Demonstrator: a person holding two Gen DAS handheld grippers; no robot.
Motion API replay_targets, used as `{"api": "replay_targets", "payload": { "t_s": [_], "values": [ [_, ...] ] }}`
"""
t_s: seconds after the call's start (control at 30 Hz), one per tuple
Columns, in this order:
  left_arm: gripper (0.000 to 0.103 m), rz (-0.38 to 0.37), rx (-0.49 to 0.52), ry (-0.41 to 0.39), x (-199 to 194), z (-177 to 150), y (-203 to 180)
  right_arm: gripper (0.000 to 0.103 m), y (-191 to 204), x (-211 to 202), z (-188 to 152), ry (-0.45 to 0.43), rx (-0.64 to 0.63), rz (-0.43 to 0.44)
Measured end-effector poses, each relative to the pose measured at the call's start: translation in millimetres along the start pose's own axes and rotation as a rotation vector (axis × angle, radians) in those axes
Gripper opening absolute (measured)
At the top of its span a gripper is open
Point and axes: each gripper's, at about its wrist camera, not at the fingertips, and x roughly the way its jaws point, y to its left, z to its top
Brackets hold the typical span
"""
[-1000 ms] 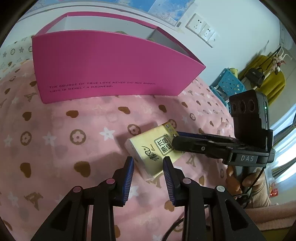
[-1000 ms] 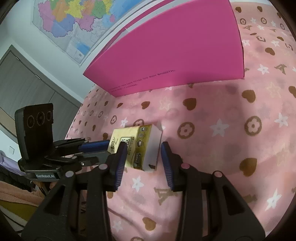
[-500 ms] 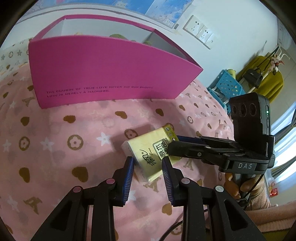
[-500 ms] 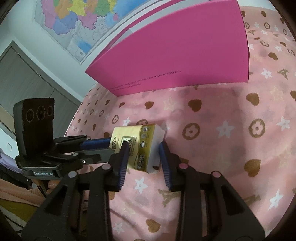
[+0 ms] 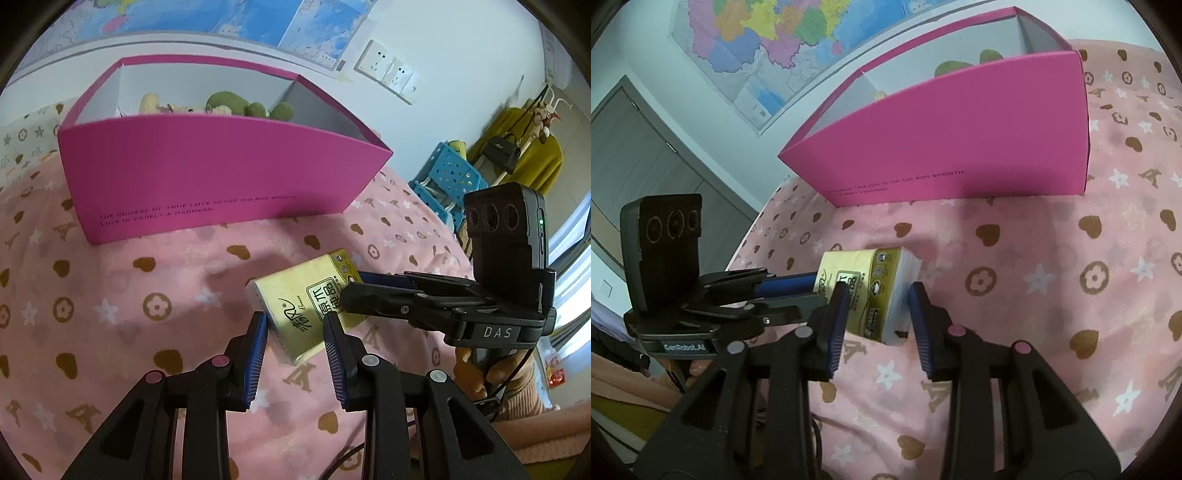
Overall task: Organize soft objects
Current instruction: 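Lift the yellow tissue pack and carry it to the pink box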
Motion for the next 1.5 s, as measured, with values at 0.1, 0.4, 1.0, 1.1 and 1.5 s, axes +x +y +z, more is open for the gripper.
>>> {"api": "replay_targets", "payload": {
  "t_s": [0.1,0.4,1.0,1.1,1.5],
  "values": [
    [0.030,0.007,0.010,-0.010,-2,2,-3,0.037,1,-1,0,-0.005,-0.005,-0.001],
    [0.030,0.014,0.028,-0.027,-7,5,-7,0.037,3,-6,0,-0.024,-0.013,-0.004],
    [0.030,0.021,0.062,-0.073,-19,17,-14,0.037,8,-21,5,-0.062,-0.042,-0.008],
    [0.030,0.025,0.070,-0.084,-21,22,-16,0.037,11,-24,8,-0.073,-0.048,-0.012],
    [0.030,0.042,0.113,-0.137,-33,39,-28,0.037,20,-33,21,-0.112,-0.070,-0.026]
  ]
}}
